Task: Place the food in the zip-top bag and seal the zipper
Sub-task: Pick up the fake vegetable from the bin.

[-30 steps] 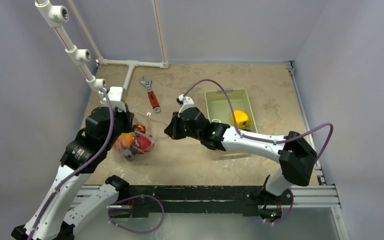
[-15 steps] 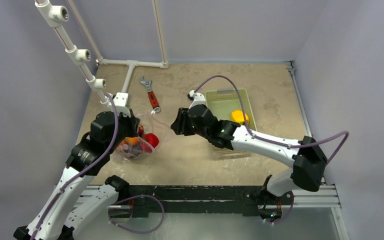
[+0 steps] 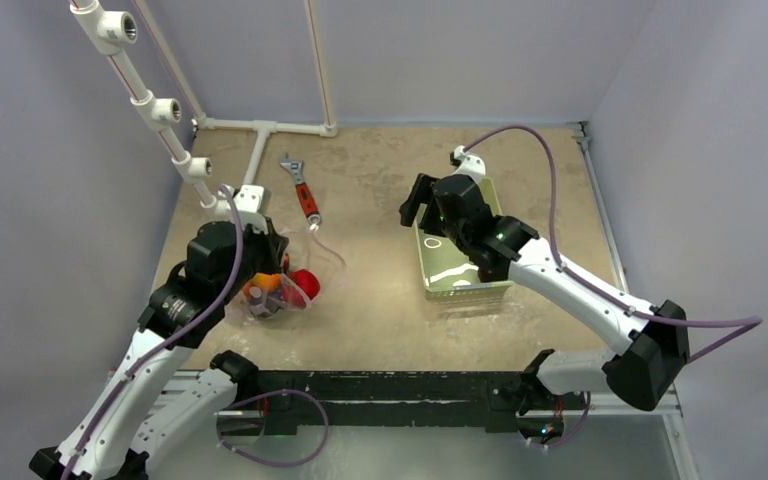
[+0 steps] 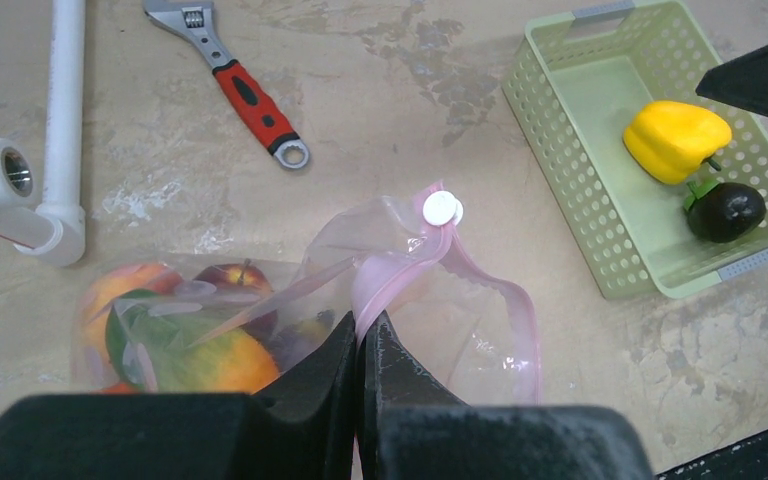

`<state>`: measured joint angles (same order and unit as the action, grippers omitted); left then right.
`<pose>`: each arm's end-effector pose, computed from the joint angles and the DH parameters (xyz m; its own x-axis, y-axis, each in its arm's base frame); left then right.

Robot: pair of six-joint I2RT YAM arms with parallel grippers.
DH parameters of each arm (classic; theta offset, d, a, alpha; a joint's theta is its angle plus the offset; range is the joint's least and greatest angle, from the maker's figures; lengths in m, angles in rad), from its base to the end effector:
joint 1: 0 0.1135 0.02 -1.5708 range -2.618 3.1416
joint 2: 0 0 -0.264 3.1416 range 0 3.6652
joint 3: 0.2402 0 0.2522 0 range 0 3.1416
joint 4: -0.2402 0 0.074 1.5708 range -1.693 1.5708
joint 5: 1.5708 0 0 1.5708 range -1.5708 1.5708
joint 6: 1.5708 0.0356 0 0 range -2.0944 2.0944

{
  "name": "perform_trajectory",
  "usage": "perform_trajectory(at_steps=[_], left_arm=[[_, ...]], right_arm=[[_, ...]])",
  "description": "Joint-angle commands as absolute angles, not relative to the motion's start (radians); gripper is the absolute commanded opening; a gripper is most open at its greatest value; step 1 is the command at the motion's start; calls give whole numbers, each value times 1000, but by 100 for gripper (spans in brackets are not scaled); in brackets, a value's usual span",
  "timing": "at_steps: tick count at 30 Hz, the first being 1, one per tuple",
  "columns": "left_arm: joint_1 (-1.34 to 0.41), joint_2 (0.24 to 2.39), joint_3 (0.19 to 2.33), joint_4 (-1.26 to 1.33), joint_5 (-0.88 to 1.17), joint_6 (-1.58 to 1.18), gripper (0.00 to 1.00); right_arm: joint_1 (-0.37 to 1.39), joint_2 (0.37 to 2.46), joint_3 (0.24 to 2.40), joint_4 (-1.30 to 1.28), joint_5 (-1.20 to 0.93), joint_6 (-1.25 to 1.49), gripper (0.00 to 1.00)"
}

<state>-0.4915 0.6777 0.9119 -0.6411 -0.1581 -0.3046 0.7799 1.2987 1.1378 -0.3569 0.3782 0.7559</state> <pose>0.1251 -0.0606 0.3510 -0.4344 -0.1034 -0.8948 0.2184 0.9517 -0.2160 0.2179 0.1970 0.3348 -0.5479 0.3547 -0.7576 -0.0681 0.8837 0.4630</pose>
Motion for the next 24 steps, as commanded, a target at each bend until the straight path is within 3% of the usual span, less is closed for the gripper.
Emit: perform_trajectory(at_steps=[1,6,24], left_arm=[[-491,686,911,-567,-117,-327,0],[-491,708,920,-542,-85,-346,0],[-492,640,832,-533,-68,-352,0]], right_arm=[[716,1300,1160,-427,453,706,85],[643,1342,1152,-433,504,682,99],[457,1504,1117,-379,532,618,99]])
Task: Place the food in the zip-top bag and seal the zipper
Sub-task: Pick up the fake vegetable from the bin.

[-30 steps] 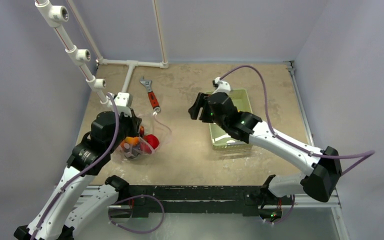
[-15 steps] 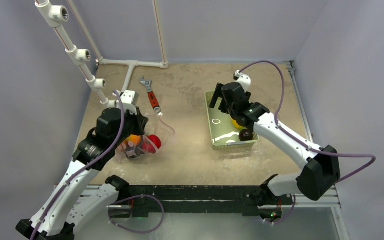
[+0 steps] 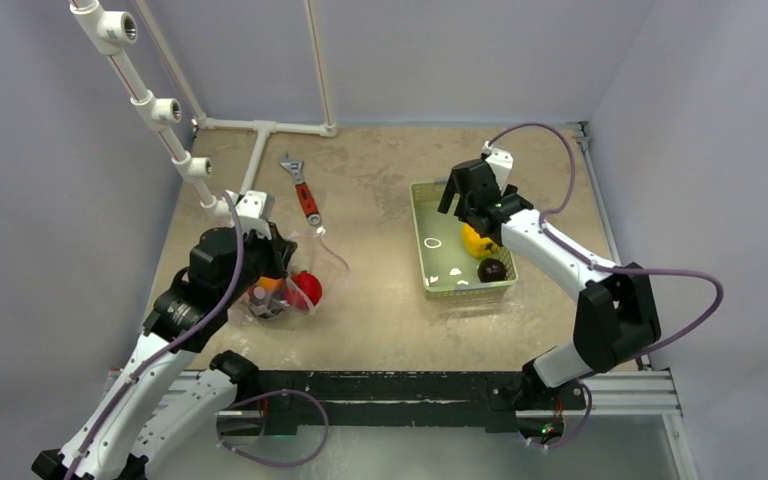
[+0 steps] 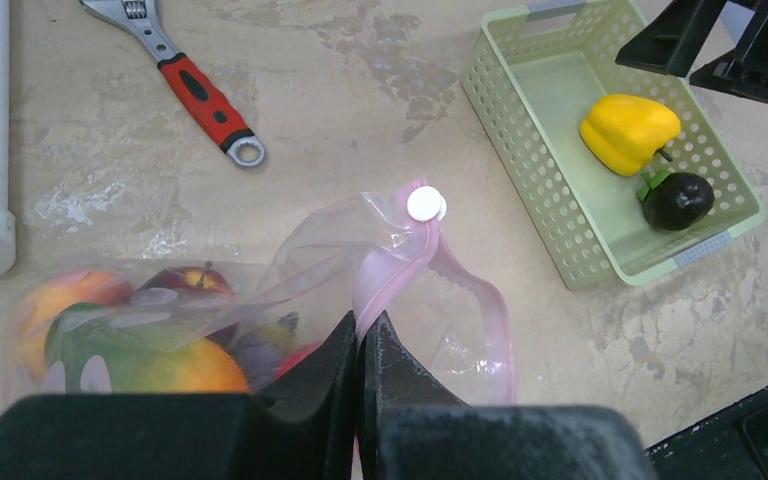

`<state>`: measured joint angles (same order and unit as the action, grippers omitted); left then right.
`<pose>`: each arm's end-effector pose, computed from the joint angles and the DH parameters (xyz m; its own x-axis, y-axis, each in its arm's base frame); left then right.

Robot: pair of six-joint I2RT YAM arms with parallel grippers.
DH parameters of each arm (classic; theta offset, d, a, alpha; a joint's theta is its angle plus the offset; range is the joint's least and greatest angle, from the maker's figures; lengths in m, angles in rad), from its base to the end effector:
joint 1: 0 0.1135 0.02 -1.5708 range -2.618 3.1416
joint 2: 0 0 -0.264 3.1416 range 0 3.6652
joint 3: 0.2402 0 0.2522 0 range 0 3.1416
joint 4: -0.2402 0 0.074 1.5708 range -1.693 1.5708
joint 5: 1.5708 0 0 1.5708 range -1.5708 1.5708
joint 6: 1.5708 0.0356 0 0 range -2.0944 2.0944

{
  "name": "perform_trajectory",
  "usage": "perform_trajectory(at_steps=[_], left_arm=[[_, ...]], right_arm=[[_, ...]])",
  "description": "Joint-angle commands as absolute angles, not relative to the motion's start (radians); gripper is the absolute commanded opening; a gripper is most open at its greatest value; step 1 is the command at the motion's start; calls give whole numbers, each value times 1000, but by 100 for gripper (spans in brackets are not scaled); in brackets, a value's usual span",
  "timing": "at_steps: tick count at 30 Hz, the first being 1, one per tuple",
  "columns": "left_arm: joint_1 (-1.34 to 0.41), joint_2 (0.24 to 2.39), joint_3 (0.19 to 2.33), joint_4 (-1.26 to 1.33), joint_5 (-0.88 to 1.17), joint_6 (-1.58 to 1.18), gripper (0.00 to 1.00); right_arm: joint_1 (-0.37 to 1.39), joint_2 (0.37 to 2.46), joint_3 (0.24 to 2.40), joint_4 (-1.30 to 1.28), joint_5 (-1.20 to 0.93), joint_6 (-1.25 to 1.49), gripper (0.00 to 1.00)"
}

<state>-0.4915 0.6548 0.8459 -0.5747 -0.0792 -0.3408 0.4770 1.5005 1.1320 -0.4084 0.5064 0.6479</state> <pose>0.1258 -0.0642 0.3387 -0.4466 -0.1388 -0.8839 0.2722 0.9200 -0.2820 0.2980 0.1346 0.2709 -0.5535 0.3081 -0.7738 0.3008 0.9403 0.1592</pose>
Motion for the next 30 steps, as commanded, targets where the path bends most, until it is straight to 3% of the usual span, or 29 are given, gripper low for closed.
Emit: perform_trajectory(at_steps=[1,16,30], left_arm=[[-492,639,827,-529,-68,-351,0],[-494,583,758,-485,-69,-358,0],[-494,580,756,-482,-69,-354,0]], right_arm=[[452,1514,1115,-375,531,615,99],[403,1629,1079,-355,553,648,99],[403,1614,1027,-296,450,656,99]])
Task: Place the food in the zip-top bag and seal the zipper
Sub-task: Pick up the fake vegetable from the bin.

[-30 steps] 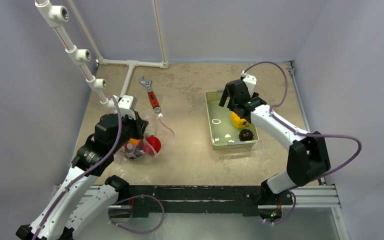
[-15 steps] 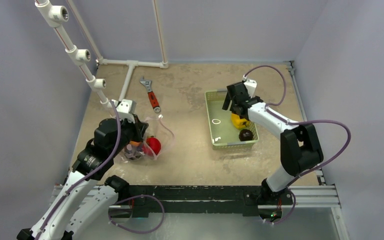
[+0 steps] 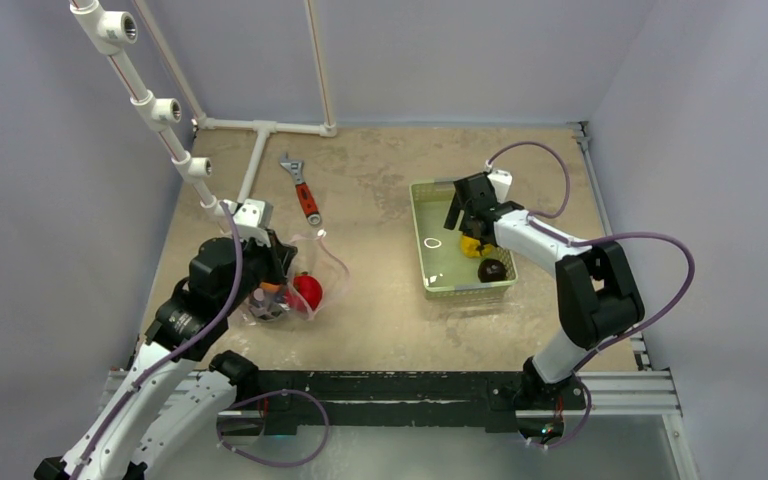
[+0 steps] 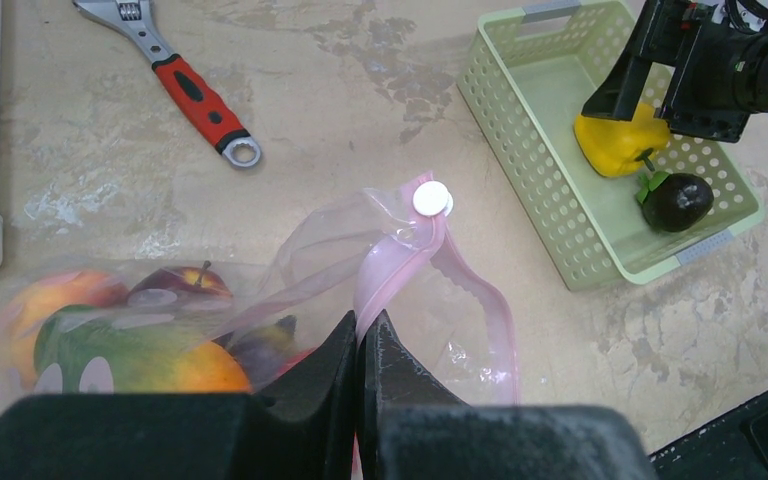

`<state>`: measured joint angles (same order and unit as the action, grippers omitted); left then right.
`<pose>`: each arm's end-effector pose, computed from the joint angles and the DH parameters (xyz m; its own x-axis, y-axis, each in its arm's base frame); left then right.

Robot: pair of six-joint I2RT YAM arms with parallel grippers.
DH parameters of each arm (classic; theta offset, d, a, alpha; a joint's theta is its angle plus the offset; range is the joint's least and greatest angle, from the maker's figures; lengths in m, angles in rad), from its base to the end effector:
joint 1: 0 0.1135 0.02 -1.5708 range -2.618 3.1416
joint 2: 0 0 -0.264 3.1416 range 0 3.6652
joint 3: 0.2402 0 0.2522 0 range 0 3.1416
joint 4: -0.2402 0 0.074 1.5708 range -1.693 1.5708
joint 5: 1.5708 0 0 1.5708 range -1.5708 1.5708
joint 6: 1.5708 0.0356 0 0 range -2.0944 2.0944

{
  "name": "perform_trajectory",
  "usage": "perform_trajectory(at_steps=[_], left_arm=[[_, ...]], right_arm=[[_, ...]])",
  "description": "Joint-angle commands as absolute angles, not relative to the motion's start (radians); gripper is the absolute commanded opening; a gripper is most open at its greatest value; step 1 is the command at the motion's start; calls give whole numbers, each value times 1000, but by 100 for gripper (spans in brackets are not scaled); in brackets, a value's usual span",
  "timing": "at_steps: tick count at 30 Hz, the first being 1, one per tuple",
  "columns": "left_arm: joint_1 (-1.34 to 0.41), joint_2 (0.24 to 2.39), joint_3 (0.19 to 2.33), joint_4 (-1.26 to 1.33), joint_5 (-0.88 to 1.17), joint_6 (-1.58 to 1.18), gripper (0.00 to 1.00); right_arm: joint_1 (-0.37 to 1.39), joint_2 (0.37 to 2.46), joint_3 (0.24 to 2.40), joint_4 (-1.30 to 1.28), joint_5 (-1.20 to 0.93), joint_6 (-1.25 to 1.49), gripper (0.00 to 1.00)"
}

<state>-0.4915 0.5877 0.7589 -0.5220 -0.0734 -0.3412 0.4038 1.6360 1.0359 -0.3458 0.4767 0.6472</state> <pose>0.1196 -0.0611 0.3231 -0.4227 -0.1522 -0.8934 0.2850 0.9135 -0.2905 0.3145 0.1166 0.2024 -0.6566 0.3020 -0.6911 0.3681 0.9281 0.0559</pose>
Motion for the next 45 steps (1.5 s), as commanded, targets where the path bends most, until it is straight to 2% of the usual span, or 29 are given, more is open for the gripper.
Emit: perform_trajectory(at_steps=[1,10,19,23,25,27,28,31,35,45], left_arm=[[-494,580,757,-483,-69,-355,0],[-494,575,756,-485,-76,-356,0],[-494,565,756,-488,-87,-359,0],[-494,561,757,-487,-91,-360,0],[-494,564,756,-487,-91,-362,0],[-494,566,756,-488,-90,-359,0],[-494,566,756,-487,-90,-360,0],[-494,567,756,-488,-91,-359,0],[-494,568,757,-487,-92,-359,0],[-494,571,756,-489,-94,-357,0]], right_arm=[[403,1615,1025,-296,444,656,99],[403,1616,1017,-276,408,637,99],[402,1639,1019,-261,368,622,87],[403,1648,1021,-254,339,611,76],[403,1654,1022,-250,334,609,74],[403,1663,1024,-247,327,603,68],[402,1667,1026,-245,324,600,65],[402,1672,1032,-240,311,595,46],[402,1652,1054,-258,296,592,30],[403,1522,1165,-313,272,581,20]])
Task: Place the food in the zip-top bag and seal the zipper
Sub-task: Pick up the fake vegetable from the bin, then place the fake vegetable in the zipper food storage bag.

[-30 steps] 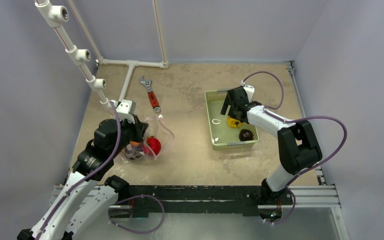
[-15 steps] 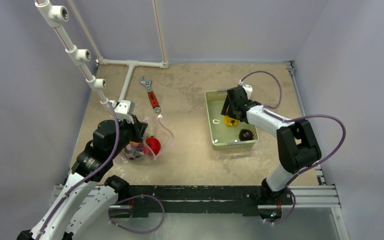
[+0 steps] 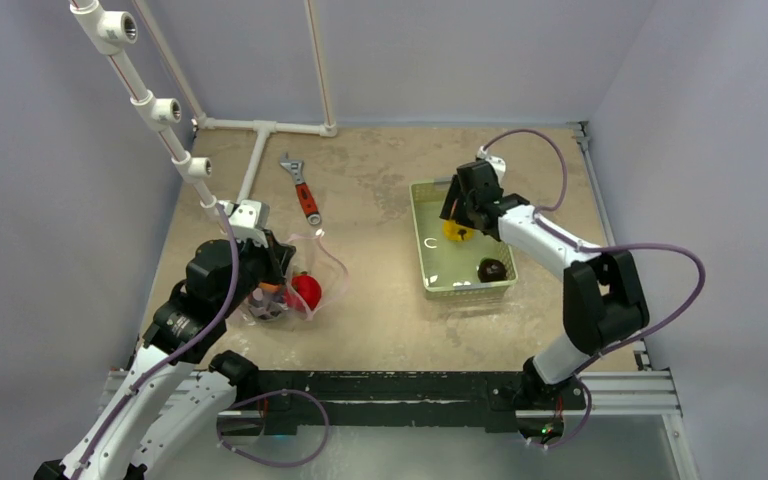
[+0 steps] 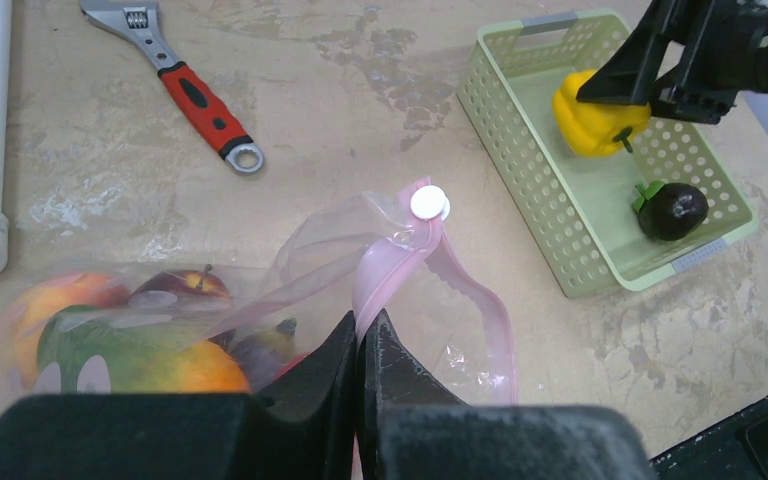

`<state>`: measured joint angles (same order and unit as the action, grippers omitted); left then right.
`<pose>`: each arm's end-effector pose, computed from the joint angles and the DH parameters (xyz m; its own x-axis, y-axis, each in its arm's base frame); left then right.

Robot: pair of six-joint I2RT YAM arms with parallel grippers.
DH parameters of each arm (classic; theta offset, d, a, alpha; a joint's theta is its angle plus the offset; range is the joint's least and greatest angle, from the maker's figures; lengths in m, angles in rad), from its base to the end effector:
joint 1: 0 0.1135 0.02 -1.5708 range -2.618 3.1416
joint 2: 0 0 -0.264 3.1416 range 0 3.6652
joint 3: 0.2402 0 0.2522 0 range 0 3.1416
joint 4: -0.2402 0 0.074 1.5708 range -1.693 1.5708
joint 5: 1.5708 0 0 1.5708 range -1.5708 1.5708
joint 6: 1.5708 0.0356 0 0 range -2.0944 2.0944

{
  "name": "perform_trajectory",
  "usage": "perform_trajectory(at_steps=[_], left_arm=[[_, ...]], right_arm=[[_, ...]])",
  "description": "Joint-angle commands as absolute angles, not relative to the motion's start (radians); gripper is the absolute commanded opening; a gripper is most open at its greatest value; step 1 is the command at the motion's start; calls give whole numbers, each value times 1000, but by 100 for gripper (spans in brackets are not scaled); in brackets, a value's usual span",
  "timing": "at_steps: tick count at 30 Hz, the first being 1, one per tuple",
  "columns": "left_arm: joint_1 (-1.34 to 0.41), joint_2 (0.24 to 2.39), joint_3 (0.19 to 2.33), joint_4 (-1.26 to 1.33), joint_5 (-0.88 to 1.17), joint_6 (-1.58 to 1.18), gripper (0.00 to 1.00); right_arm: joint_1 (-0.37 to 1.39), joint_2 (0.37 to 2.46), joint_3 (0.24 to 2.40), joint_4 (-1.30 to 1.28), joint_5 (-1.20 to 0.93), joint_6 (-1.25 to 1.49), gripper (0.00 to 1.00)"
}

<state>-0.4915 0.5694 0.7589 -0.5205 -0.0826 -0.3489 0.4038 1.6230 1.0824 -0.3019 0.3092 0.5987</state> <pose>0.1164 -0.0590 0.3253 -0.4065 -0.1688 -0.8979 0.2794 0.9127 -0.2981 0.3229 0.1262 0.2220 -0.6729 0.2963 -0.6778 0.2315 0.9546 0.1875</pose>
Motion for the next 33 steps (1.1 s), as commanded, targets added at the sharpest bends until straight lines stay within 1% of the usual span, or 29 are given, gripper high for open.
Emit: perform_trajectory(at_steps=[1,5,10,16,23,27,33], left_arm=[[-493,571,757,-489,-95,-358,0],[-493,574,758,-489,-96,-357,0],[-493,578,758,-490,-98,-357,0],[-492,580,758,-491,-99,-357,0],[-492,586,758,-491,-99,-357,0],[-492,586,758,-491,-100,-357,0],[-492,587,758,-492,-102,-359,0]], right_arm=[[404,1507,1174,-316,262,579,18],[405,1443,1202,-309,199,555,17],[413,1350,1220,-273,37,528,17],[455,1261,1232,-229,-99,504,17],[630,1245,1257,-217,-121,493,16],[715,1246,1254,-190,-170,480,16],[851,1284,1256,-189,-182,460,16]])
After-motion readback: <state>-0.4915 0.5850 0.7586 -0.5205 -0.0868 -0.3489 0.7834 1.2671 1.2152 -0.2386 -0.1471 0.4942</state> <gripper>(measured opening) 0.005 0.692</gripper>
